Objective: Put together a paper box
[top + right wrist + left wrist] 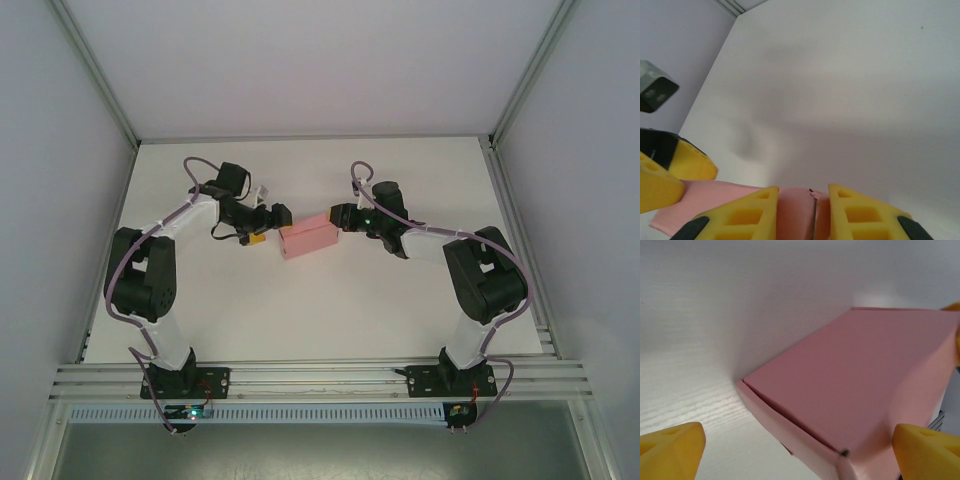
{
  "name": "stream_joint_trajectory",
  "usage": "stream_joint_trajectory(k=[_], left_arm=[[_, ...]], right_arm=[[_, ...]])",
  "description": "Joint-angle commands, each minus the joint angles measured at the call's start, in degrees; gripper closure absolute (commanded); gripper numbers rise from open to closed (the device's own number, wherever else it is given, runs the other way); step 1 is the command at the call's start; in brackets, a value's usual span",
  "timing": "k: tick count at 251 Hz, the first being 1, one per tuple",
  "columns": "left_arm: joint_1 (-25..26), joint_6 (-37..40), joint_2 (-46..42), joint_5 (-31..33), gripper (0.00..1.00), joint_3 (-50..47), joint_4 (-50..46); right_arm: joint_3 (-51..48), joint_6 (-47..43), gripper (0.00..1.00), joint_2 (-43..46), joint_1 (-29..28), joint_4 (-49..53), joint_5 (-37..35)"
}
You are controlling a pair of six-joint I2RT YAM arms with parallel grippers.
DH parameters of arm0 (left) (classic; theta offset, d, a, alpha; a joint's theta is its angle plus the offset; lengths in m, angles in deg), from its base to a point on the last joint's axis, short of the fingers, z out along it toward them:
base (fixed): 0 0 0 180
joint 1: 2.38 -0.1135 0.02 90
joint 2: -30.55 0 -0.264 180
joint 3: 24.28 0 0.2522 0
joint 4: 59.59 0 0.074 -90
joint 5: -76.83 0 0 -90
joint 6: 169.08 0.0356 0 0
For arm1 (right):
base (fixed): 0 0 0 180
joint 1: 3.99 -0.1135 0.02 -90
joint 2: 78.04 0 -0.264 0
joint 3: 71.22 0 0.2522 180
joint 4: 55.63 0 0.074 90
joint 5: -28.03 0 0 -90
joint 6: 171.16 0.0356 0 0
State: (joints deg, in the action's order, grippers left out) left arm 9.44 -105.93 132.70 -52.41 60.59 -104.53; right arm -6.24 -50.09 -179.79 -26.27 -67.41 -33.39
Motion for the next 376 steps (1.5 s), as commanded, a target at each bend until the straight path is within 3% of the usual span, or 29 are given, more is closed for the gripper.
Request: stream_joint_trajectory(k=[1,82,113,151,186,212,225,267,287,302,312,328,341,361,365,370,376], left_arm=[[-0.84,-1.07,0.64,-3.69,0.08,-2.69,6.95],[0.49,4.38,1.34,-3.11,0.25,-15.09,17.36],[0.74,3.42,1.36,-2.7,0.49,-20.0,25.06],[2.88,8.0,1.92,3.11,0.67,-20.49,24.08],[4.47,7.83,0.79,6.2,0.79,-24.77,32.05],[7.05,11.25,-0.23,16.27,0.94,-27.73,35.16],[7.25,11.17,0.39,16.35,0.99,-27.75,35.52],[8.07,11.36,0.93,17.14,1.0,-27.4,35.1],[8.14,11.74,-0.78,15.33,0.9,-26.23,33.41],[8.16,12.12,-1.96,14.62,0.73,-23.88,30.47],[8.13,11.48,-2.39,14.7,0.53,-21.99,28.37],[8.1,11.08,-2.87,13.64,0.5,-18.3,24.92],[8.14,9.88,-3.75,12.99,0.32,-15.53,23.27],[8.02,9.27,-4.94,12.12,0.25,-11.1,20.86],[8.09,9.2,-5.2,12.16,0.17,-10.29,20.37],[8.05,9.11,-5.39,12.09,0.02,-9.22,19.89],[7.96,9.03,-5.63,11.63,0.0,-7.88,19.19]], right_arm=[[-2.79,-3.06,0.77,-4.49,-0.23,11.83,-3.27],[-6.46,-0.73,0.82,-8.18,1.95,0.58,3.69],[-7.84,-1.15,0.91,-9.02,2.59,-2.44,5.44],[-8.79,-4.01,1.0,-9.88,3.13,-2.63,6.44],[-11.74,-2.98,1.0,-11.36,4.32,-10.53,8.34],[-11.76,-2.52,1.0,-12.26,4.88,-12.73,9.83],[-11.56,-2.68,1.0,-11.98,4.75,-12.03,9.32],[-10.6,-4.44,1.0,-9.92,4.51,-6.98,7.51],[-9.87,-4.28,1.0,-8.28,4.5,-5.28,7.3],[-7.56,-3.78,1.0,-7.01,4.53,-1.14,6.34],[-5.53,-2.8,0.99,-6.18,4.41,2.49,5.75],[-2.92,-1.56,0.95,-4.5,3.91,6.44,4.79],[-1.03,-1.23,0.89,-2.93,3.43,8.87,3.97],[2.5,-0.6,0.84,-1.13,3.17,13.52,3.02],[3.24,-0.38,0.82,-0.83,3.21,14.42,2.8],[4.07,0.0,0.81,-0.52,3.23,15.43,2.57],[4.99,0.28,0.8,-0.1,3.3,16.36,2.37]])
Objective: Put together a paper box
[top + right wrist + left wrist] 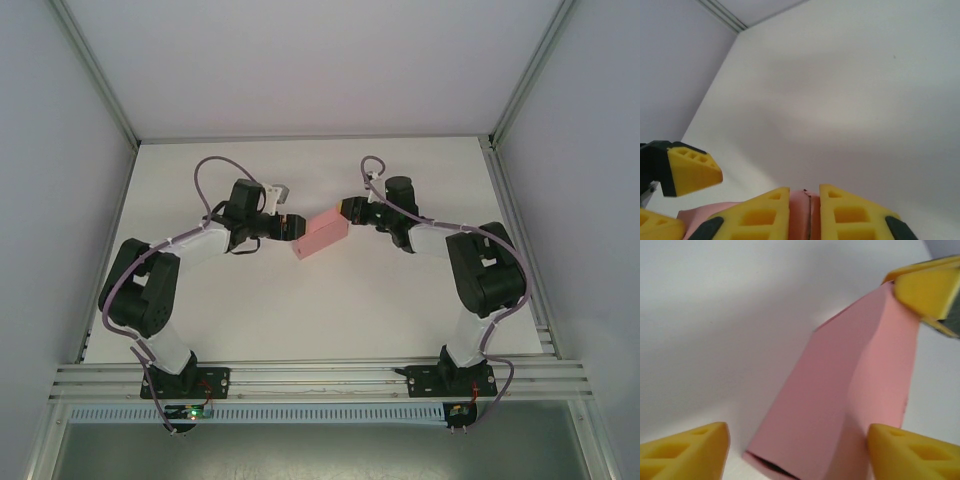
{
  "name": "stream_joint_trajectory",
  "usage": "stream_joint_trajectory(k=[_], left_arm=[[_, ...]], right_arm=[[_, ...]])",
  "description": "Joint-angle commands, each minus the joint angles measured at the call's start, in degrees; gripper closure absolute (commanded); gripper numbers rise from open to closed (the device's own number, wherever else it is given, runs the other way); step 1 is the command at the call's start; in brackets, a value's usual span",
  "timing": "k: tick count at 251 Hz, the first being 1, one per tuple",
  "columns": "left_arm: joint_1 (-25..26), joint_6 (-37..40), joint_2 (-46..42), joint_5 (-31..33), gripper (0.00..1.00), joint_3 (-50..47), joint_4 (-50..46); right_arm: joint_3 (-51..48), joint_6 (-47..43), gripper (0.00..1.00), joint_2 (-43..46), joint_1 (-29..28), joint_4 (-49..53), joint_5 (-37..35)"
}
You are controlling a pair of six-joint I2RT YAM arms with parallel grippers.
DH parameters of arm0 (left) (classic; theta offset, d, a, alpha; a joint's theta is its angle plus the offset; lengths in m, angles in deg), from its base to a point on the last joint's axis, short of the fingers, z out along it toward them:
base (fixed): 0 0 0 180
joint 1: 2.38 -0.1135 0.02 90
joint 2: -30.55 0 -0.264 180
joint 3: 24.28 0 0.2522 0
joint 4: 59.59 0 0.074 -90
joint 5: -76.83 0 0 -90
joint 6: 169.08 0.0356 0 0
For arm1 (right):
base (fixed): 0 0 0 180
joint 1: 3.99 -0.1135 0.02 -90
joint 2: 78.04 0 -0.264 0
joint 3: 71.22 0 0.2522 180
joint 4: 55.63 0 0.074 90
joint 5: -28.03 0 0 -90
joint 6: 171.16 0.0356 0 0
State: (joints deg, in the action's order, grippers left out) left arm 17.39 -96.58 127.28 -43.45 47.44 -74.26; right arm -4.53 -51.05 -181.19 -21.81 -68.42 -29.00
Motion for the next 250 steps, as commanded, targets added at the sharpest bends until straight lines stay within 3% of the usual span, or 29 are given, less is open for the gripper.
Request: stream_joint_trajectory(k=[1,21,49,71,79,87,97,128,164,208,250], left_arm=[[-0.04,-0.29,-0.22,2.59,0.0,5.52,-11.19],[-0.09,0.22,-0.66,2.38,0.0,10.63,-15.04],[-0.08,1.22,-1.53,3.83,0.0,17.36,-20.47],[-0.29,2.18,-3.19,8.54,0.0,21.14,-24.71],[-0.62,2.25,-3.78,11.01,0.0,22.42,-26.61],[-1.06,1.63,-4.25,14.3,0.0,23.92,-28.62],[-2.13,0.55,-4.66,16.59,0.0,25.47,-30.84],[-7.79,-5.46,-5.48,19.3,0.0,27.69,-35.52],[-13.34,-7.85,-7.71,25.12,0.0,24.14,-36.89],[-15.59,-6.65,-11.3,32.29,0.0,19.61,-39.69],[-15.73,-6.32,-14.53,31.76,0.0,15.52,-39.23]], right_arm=[[3.39,1.26,0.79,1.3,-1.16,17.52,-2.03],[5.69,0.92,0.62,3.01,-1.06,19.1,-2.34],[8.57,-0.78,0.5,5.3,-0.73,20.84,-1.92],[11.13,-5.66,0.43,6.93,-0.13,23.46,0.04],[11.93,-8.76,0.33,7.5,-0.03,24.27,1.52],[13.09,-12.35,0.14,7.98,0.09,25.86,2.35],[14.83,-18.37,0.02,8.51,0.31,28.39,4.63],[22.33,-48.05,0.02,9.08,-1.62,46.18,13.7],[29.9,-78.14,0.02,8.32,-9.06,65.52,-0.74],[41.04,-89.48,0.02,-0.17,-14.06,79.03,-15.52],[48.68,-90.37,0.02,-8.5,-16.16,82.19,-24.07]])
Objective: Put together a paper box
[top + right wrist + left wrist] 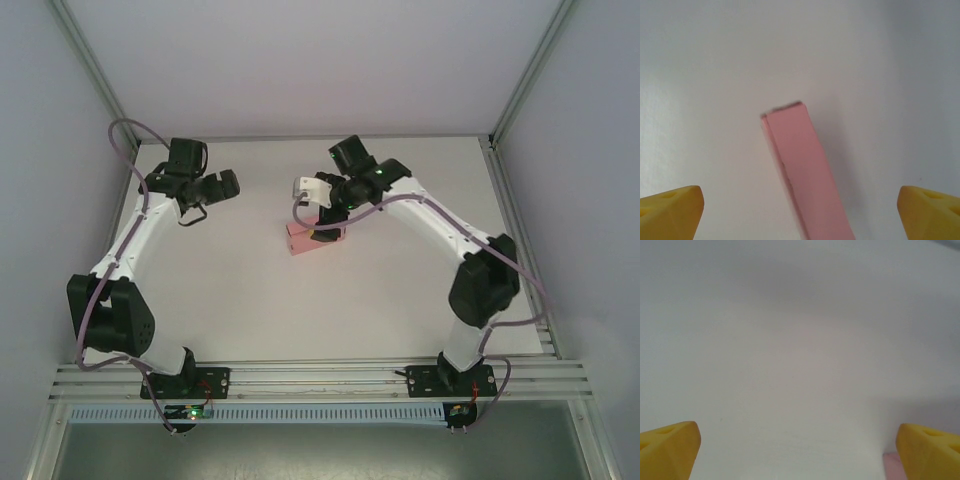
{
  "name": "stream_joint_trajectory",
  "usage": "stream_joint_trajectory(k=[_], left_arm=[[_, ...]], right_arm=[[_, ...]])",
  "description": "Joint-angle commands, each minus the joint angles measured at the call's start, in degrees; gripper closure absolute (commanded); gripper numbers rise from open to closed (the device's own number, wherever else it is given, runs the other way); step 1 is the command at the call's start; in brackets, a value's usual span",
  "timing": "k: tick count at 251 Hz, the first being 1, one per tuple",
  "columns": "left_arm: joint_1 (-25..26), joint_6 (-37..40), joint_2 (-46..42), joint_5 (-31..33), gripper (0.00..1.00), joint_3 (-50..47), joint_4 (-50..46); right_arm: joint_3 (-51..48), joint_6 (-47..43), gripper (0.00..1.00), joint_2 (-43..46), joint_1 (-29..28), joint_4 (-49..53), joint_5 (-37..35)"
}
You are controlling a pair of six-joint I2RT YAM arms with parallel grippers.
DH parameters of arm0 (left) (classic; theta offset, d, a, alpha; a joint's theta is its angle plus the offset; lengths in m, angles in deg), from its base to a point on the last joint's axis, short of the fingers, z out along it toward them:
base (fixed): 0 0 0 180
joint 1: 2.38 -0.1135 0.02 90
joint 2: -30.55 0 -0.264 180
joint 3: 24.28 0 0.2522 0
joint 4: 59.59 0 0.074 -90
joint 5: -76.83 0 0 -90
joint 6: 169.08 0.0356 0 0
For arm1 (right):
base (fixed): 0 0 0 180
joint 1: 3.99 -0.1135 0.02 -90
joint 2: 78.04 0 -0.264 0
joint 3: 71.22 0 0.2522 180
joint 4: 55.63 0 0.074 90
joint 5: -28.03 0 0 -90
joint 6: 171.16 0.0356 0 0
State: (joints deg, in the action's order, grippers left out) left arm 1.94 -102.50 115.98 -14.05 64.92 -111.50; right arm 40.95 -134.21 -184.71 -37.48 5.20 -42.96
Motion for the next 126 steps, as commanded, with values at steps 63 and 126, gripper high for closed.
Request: stream_joint_trajectory(k=[63,126], left_arm=[[-0.37,-0.07,-5.29,1.04,0.0,-5.27,-1.45],[-0.38,0.06,-6.57,0.04,0.0,-7.32,-0.17]], right_arm=[[5.15,-5.06,0.02,-10.69,-1.61,5.22,-15.42],[2.0,-4.69,0.19,-12.23,-2.35,2.07,-16.42]])
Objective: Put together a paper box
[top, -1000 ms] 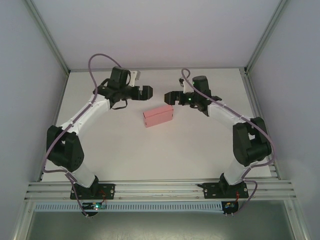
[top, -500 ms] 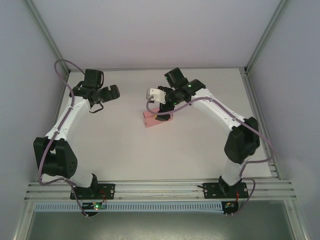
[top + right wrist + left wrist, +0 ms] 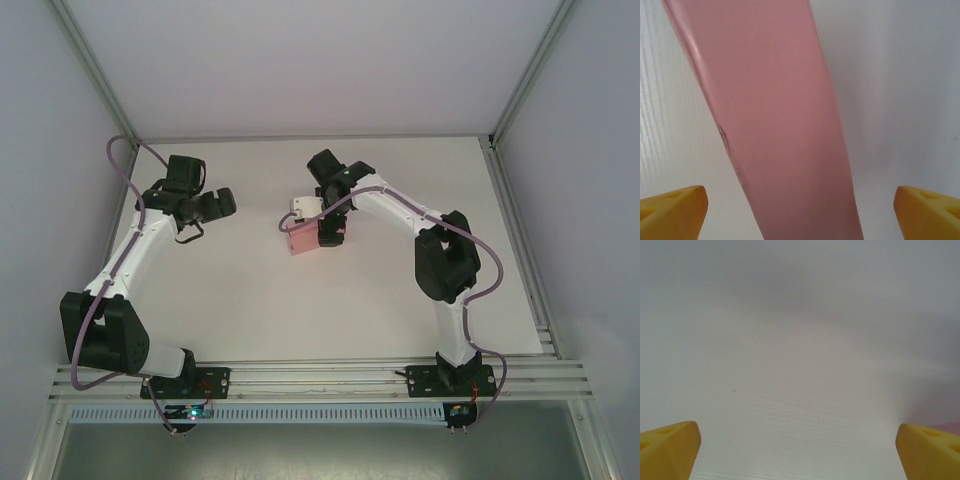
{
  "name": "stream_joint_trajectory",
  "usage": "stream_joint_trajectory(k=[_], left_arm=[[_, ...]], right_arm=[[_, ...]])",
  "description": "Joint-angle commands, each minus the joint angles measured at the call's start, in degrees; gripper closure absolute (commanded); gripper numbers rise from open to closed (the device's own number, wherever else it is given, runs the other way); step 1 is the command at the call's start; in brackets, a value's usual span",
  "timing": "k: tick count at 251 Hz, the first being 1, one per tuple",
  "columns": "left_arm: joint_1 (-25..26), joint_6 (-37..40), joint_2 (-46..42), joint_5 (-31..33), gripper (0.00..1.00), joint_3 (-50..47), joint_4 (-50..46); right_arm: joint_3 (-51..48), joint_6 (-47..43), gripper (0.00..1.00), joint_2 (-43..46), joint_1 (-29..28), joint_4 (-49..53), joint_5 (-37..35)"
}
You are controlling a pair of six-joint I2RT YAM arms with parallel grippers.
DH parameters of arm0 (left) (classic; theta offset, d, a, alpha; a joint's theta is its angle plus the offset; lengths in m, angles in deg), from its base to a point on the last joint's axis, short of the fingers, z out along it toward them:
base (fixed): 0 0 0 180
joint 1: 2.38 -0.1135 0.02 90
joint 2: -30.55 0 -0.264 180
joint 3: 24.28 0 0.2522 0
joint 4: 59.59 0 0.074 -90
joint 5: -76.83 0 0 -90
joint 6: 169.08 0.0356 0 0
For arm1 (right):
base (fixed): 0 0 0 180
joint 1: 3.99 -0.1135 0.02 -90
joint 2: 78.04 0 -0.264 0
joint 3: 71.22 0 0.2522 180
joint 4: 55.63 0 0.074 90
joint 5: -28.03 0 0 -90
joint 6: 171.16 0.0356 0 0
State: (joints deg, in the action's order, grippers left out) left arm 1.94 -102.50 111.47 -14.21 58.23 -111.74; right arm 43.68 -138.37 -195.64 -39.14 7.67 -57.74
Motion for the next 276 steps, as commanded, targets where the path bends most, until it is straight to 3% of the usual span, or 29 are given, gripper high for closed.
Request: stream_joint_trajectory(k=[1,39,58,89,112,145,162,187,211,257,276], left_arm=[[-0.42,0.05,-2.08,0.22,0.0,-0.59,0.07],[-0.37,0.61,-3.15,1.26,0.0,-1.25,-0.26],[-0.36,0.93,-3.73,1.88,0.0,-1.65,-0.62],[-0.38,1.44,-4.86,2.84,0.0,-2.39,-0.54],[-0.36,1.33,-5.59,3.34,0.0,-2.88,-0.54],[-0.37,1.01,-6.39,4.14,0.0,-3.76,-0.19],[-0.41,0.45,-6.81,5.27,0.0,-4.16,-0.19],[-0.35,-0.31,-7.85,6.08,0.0,-5.61,0.47],[-0.38,-0.78,-9.01,6.89,0.0,-7.32,2.06],[-0.23,-0.38,-9.64,7.68,0.0,-8.01,2.61],[-0.36,-0.17,-9.82,8.0,0.0,-8.43,2.84]], right_arm=[[-0.75,-0.53,0.2,-1.26,-0.69,-0.36,-1.62],[-2.22,-0.33,0.49,-0.1,-1.13,-0.47,-0.68],[-2.01,-0.56,0.59,0.01,-1.7,1.93,-1.11],[-2.54,-0.45,0.66,0.73,-2.37,4.09,-2.32],[-4.92,2.28,0.72,2.82,-2.55,-0.22,-6.59],[-13.91,5.01,0.72,9.26,-2.85,-15.31,-19.59],[-21.54,4.59,0.71,13.18,-3.42,-27.93,-29.88],[-32.43,1.85,0.68,17.56,-3.78,-43.58,-38.51],[-40.06,0.89,0.66,19.26,-4.0,-50.45,-39.21],[-49.78,7.16,0.62,24.86,-5.28,-52.85,-29.64],[-54.59,7.61,0.52,28.99,-7.05,-55.51,-28.6]])
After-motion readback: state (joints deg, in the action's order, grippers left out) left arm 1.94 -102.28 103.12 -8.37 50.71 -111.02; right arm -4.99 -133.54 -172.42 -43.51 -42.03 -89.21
